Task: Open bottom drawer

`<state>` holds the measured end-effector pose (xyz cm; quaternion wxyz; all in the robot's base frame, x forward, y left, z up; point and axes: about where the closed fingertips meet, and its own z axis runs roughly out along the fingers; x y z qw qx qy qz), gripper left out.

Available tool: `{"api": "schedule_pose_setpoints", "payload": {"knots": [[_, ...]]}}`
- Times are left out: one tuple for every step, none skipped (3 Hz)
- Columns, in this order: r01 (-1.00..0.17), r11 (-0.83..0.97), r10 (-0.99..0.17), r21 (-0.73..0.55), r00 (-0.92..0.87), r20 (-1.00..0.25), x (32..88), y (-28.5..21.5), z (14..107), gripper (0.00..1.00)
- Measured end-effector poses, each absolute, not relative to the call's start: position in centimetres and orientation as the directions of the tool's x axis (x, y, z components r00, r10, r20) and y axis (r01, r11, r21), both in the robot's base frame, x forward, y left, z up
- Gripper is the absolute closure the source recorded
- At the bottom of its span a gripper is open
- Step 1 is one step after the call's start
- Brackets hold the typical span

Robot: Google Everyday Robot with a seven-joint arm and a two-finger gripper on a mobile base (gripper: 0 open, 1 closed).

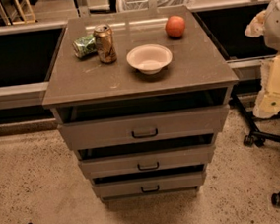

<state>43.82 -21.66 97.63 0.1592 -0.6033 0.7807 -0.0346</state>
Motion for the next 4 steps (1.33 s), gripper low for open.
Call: {"api": "schedule_pose_setpoints", "payload": {"knots": [[-0.931, 0.27, -0.953, -0.246, -0.221, -0.207, 43.8, -21.7, 97.6, 0.0], [-0.954, 0.229, -0.961, -0.193, -0.19, -0.202, 41.6, -20.2, 95.2, 0.0], [-0.98, 0.118, -0.963, -0.157, -0.075, -0.259, 36.4, -15.7, 92.0, 0.0], [-0.981, 0.122, -0.937, -0.154, -0.063, -0.345, 34.4, -14.5, 89.0, 0.0]]}}
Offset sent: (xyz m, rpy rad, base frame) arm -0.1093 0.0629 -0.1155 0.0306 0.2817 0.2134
